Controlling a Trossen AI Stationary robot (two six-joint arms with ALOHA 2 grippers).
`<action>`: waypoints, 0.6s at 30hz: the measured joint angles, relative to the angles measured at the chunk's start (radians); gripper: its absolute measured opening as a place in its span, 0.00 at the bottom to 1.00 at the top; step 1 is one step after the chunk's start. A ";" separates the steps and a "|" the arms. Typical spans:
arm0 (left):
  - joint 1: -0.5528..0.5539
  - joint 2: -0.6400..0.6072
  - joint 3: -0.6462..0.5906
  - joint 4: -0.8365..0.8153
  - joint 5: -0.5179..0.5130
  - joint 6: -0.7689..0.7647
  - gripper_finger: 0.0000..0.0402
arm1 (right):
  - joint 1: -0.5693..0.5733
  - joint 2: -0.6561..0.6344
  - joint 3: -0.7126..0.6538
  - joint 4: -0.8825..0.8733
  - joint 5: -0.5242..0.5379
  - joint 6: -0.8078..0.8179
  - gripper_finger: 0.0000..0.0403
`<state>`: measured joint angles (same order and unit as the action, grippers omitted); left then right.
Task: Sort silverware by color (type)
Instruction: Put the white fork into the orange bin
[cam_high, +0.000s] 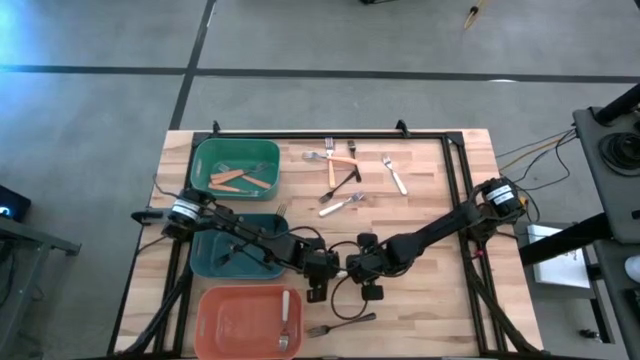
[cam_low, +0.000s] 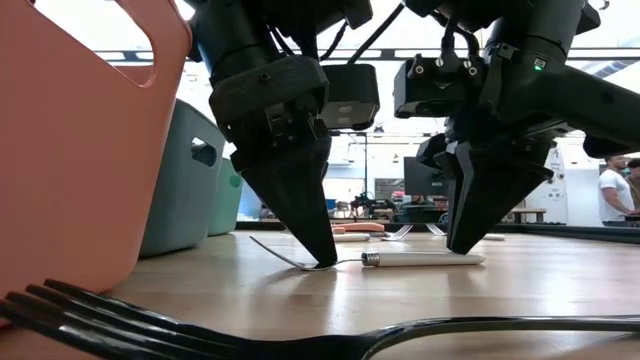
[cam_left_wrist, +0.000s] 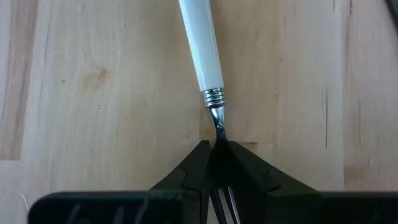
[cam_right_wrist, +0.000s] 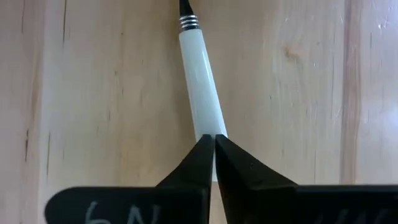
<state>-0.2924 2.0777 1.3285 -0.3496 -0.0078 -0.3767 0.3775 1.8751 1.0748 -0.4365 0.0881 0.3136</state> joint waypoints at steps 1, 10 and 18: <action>0.000 0.000 0.000 0.000 0.000 0.000 0.09 | 0.000 0.002 0.000 0.000 -0.001 0.004 0.02; 0.017 0.010 -0.013 0.010 0.032 -0.027 0.09 | 0.000 0.006 0.000 -0.016 -0.018 0.018 0.05; 0.018 0.006 -0.014 0.018 0.031 -0.029 0.09 | 0.001 0.006 -0.002 -0.017 -0.029 0.016 0.23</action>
<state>-0.2745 2.0834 1.3149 -0.3320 0.0236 -0.4058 0.3787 1.8816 1.0729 -0.4530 0.0594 0.3298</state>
